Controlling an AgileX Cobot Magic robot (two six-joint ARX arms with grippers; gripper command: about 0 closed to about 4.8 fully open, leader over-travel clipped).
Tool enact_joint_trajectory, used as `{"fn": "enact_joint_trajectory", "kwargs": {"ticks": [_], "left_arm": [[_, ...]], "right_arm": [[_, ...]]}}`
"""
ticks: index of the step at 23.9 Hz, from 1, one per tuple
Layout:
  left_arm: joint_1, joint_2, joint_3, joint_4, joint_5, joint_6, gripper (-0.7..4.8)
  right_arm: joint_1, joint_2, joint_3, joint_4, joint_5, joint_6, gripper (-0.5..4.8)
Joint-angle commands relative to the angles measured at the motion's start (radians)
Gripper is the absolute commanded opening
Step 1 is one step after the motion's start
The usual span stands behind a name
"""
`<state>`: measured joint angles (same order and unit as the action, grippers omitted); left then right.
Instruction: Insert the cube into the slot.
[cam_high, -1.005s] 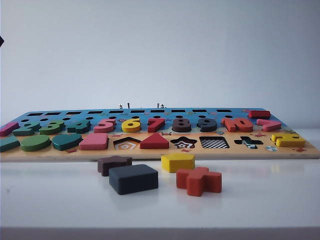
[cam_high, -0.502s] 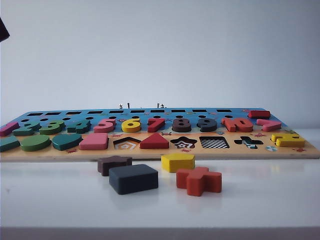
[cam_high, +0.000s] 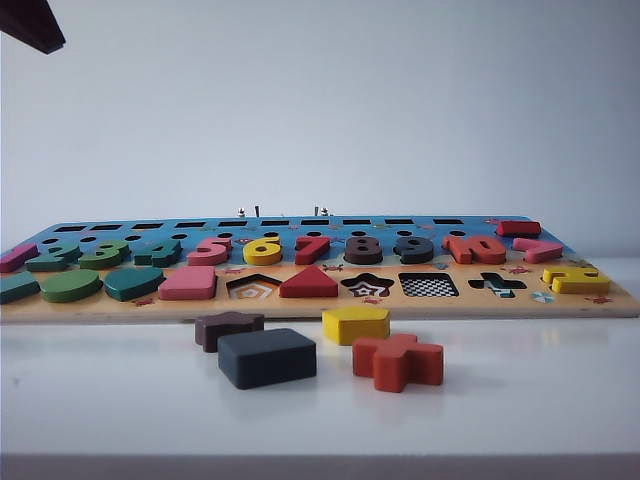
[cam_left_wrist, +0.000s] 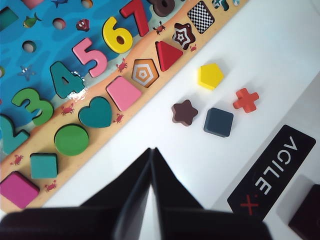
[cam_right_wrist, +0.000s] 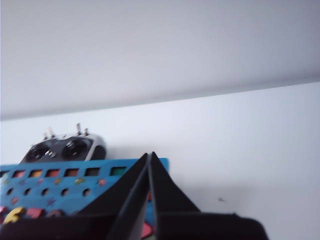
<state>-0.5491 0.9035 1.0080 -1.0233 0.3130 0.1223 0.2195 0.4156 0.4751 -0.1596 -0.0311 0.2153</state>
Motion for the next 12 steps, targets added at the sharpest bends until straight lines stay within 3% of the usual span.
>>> {"fn": "enact_joint_trajectory", "kwargs": {"ticks": [1,5,7,9,12], "left_arm": [[0.000,0.011,0.004,0.043,0.030,-0.003,0.18],[0.000,0.013,0.004,0.074,0.032,-0.076,0.20],[0.000,0.013,0.004,0.075,0.032,-0.116,0.20],[0.000,0.015,0.004,0.077,0.032,-0.152,0.20],[0.000,0.020,0.004,0.074,0.032,-0.178,0.21]], "right_arm": [[0.061,0.101,0.086,-0.085,-0.116,-0.057,0.40],[0.202,0.293,0.239,-0.254,-0.185,-0.132,1.63],[0.269,0.384,0.299,-0.332,-0.185,-0.131,1.82],[0.352,0.494,0.361,-0.427,-0.185,-0.127,2.67],[0.417,0.570,0.404,-0.493,-0.184,-0.079,3.25]]}}
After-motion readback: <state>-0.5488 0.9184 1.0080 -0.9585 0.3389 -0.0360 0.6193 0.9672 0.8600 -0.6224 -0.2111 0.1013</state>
